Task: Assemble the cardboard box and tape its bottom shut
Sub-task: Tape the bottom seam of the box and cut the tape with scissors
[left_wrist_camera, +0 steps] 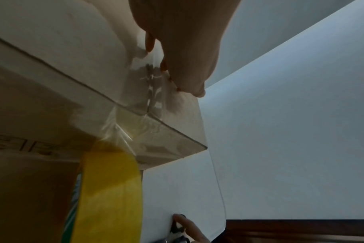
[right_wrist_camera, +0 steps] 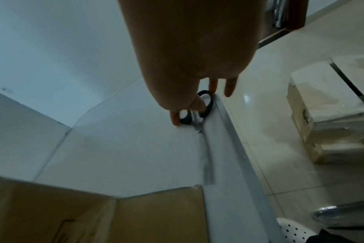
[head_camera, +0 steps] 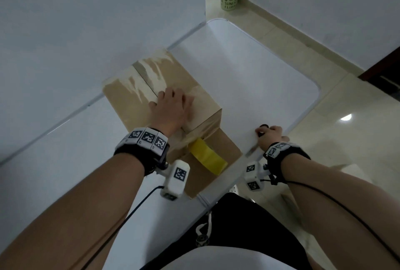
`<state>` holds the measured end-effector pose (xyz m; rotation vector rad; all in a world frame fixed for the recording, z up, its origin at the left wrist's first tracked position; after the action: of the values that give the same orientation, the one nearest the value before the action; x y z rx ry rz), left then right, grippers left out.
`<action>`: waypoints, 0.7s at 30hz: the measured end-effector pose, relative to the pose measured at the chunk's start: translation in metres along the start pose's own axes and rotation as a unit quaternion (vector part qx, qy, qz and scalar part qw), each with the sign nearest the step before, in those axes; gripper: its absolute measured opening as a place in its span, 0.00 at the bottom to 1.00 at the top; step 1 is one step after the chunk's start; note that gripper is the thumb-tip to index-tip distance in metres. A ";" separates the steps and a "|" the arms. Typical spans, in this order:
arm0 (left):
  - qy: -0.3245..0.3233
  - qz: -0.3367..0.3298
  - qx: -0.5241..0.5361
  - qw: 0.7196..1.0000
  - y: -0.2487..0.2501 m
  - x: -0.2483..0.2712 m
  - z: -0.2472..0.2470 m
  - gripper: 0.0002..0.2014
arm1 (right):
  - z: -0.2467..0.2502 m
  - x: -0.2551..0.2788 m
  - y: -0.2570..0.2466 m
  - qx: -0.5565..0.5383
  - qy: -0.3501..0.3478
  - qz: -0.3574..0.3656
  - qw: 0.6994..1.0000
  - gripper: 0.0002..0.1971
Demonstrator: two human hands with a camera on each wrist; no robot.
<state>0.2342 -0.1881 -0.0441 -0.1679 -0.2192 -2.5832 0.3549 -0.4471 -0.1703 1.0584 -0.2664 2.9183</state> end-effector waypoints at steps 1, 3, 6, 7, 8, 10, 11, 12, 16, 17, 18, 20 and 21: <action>-0.002 0.003 -0.003 1.000 0.000 -0.001 -0.001 0.23 | 0.002 -0.001 0.002 -0.010 0.009 -0.020 1.000 0.28; 0.003 0.005 -0.009 1.000 0.001 -0.003 -0.003 0.23 | 0.003 -0.009 0.005 -0.031 0.021 -0.027 0.999 0.28; 0.005 0.009 -0.002 1.000 0.001 -0.007 -0.006 0.22 | 0.007 -0.019 0.004 -0.057 0.011 0.016 0.998 0.26; 0.006 0.011 -0.002 1.000 0.001 -0.008 -0.007 0.22 | 0.007 -0.022 0.003 -0.056 0.008 0.022 0.998 0.26; 0.007 0.013 -0.002 1.000 0.001 -0.009 -0.007 0.22 | 0.007 -0.024 0.003 -0.065 0.011 0.029 0.997 0.24; 0.010 0.015 -0.001 1.000 0.000 -0.009 -0.007 0.22 | 0.011 -0.020 0.002 -0.076 0.036 0.028 0.996 0.20; 0.011 0.015 -0.001 1.000 0.000 -0.009 -0.007 0.22 | 0.013 -0.017 0.001 -0.074 0.054 0.029 0.995 0.18; 0.011 0.015 0.001 1.000 -0.001 -0.010 -0.008 0.22 | 0.013 -0.014 0.001 -0.063 0.070 0.040 0.995 0.16; 0.007 0.025 0.003 1.000 -0.002 -0.011 -0.008 0.21 | 0.010 -0.009 -0.004 -0.003 0.083 0.103 0.991 0.13; 0.006 0.028 0.001 1.000 -0.002 -0.011 -0.008 0.22 | 0.009 -0.009 -0.007 -0.003 0.076 0.115 0.990 0.13; 0.006 0.029 -0.002 1.000 -0.002 -0.011 -0.008 0.22 | 0.008 -0.008 -0.009 -0.009 0.069 0.122 0.990 0.14; 0.009 0.028 -0.001 1.000 -0.002 -0.011 -0.009 0.21 | 0.006 -0.003 -0.015 -0.027 0.061 0.126 0.990 0.15; 0.013 0.027 0.005 1.000 -0.003 -0.012 -0.009 0.20 | 0.005 -0.001 -0.018 -0.044 0.062 0.118 0.990 0.16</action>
<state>0.2416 -0.1814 -0.0556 -0.1351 -0.2154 -2.5288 0.3600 -0.4305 -0.1646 0.8863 -0.5457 3.1275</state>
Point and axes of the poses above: each hand's wrist, its own x-axis away from the middle knuckle, its own z-axis out of the back of the hand, y = z × x, the point moved 1 cm from there along -x, towards the middle knuckle, and after that the axes turned 4 degrees about -x, right-handed, at the moved point
